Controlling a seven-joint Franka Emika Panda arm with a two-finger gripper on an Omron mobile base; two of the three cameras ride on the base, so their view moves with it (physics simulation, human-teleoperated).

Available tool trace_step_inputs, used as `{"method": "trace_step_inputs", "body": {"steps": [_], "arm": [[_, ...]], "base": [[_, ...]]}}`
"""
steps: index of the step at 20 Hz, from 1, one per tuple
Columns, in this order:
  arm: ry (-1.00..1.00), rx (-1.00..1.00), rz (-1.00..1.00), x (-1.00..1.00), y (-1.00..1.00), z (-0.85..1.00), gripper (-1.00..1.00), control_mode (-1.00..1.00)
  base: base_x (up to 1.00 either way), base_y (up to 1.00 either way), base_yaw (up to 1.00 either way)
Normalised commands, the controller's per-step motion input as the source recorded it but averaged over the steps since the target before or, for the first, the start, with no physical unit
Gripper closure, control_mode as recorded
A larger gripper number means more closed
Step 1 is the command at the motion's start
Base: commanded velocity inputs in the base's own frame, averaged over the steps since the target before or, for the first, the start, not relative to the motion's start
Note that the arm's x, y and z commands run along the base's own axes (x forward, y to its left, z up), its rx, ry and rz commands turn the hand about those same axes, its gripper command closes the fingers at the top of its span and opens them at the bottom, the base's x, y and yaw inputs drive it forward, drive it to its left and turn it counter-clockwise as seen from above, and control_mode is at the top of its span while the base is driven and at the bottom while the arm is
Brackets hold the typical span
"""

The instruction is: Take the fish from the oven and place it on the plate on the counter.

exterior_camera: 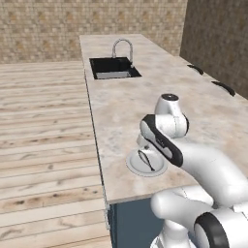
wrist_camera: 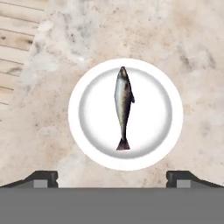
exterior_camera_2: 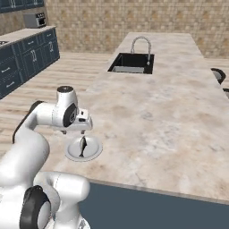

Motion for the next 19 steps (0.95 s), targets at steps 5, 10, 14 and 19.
{"method": "trace_step_inputs", "body": {"steps": [5, 10, 14, 19], "arm": [[-0.21, 0.00, 0.00, -0.60, 0.00, 1.00, -1.00, -1.00], [-0.22, 0.00, 0.00, -0.68, 0.00, 1.00, -1.00, -1.00], [-0.20, 0.00, -0.02, -0.52, 0.00, 1.00, -1.00, -1.00], [-0.26, 0.00, -0.04, -0.47, -0.01, 0.96, -1.00, -1.00]], "base": [[0.00, 0.00, 0.00], [0.00, 0.00, 0.00], [0.00, 0.00, 0.00], [0.00, 0.00, 0.00]]}}
